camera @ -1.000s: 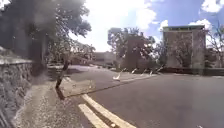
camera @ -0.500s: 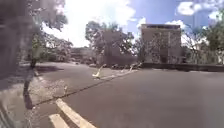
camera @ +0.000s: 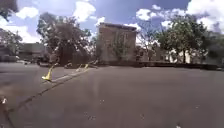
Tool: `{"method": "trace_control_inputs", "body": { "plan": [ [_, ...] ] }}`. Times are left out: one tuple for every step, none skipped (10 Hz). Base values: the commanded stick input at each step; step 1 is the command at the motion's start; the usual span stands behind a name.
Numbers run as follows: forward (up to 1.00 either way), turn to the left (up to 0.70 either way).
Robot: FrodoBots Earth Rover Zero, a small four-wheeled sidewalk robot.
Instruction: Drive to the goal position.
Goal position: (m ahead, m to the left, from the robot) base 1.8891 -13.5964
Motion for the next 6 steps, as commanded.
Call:
{"method": "trace_control_inputs", "body": {
  "plan": [
    [0.50, -0.50],
    [0.50, -0.50],
    [0.50, -0.50],
    [0.50, -0.50],
    [0.50, -0.39],
    [0.50, -0.12]
  ]
}}
